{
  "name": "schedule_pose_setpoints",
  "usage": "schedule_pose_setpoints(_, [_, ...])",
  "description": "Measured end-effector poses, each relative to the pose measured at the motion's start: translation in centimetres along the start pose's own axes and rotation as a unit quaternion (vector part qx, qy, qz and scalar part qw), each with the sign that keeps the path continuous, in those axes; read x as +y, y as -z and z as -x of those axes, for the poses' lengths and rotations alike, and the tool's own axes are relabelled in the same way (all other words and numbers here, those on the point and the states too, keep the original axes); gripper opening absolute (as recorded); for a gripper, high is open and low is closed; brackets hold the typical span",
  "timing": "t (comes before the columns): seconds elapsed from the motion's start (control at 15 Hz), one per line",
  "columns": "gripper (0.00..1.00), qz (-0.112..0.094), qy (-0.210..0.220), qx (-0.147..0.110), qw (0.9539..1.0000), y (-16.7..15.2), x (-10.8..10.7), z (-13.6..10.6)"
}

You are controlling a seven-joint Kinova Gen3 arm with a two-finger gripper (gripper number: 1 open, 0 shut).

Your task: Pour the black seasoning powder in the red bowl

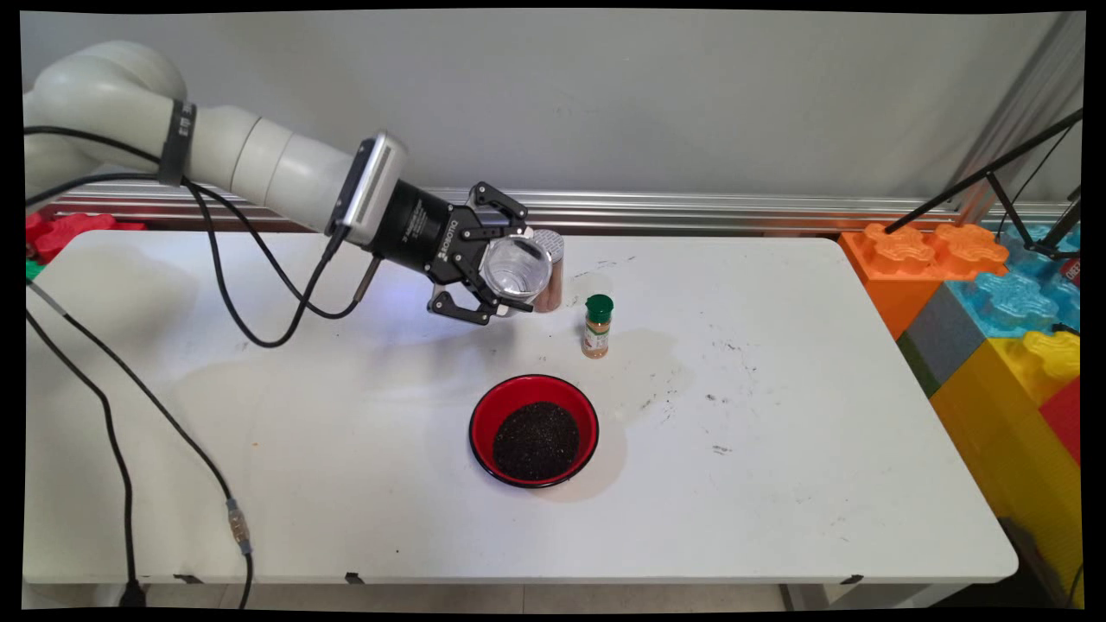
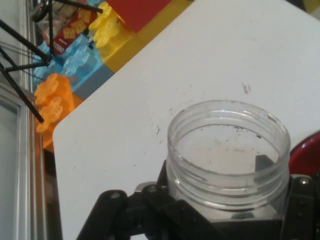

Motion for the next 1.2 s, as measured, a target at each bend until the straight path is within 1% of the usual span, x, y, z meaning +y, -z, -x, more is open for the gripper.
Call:
schedule_pose_setpoints(0.13, [0.0, -0.002, 0.036, 0.003, 0.9994, 0.0, -0.5, -0.4])
schedule_pose_setpoints(0.27, [0.0, -0.009, 0.081, 0.008, 0.9966, 0.1, -1.0, -0.6])
schedule_pose_setpoints(0.4, [0.0, -0.015, 0.129, 0.01, 0.9915, 0.1, -1.4, -0.7])
schedule_pose_setpoints(0.47, [0.0, -0.018, 0.153, 0.01, 0.9881, 0.1, -1.6, -0.6])
schedule_pose_setpoints(0.53, [0.0, -0.019, 0.166, 0.01, 0.9859, 0.0, -1.7, -0.6])
schedule_pose_setpoints(0.6, [0.0, -0.021, 0.184, 0.01, 0.9826, 0.0, -1.8, -0.6])
schedule_pose_setpoints(0.8, [0.0, -0.025, 0.224, 0.01, 0.9743, -0.1, -2.1, -0.4])
schedule_pose_setpoints(1.0, [0.0, -0.031, 0.268, 0.011, 0.9629, -0.4, -2.6, 0.0])
schedule_pose_setpoints(1.2, [0.0, -0.036, 0.295, 0.011, 0.9549, -0.5, -3.0, 0.3])
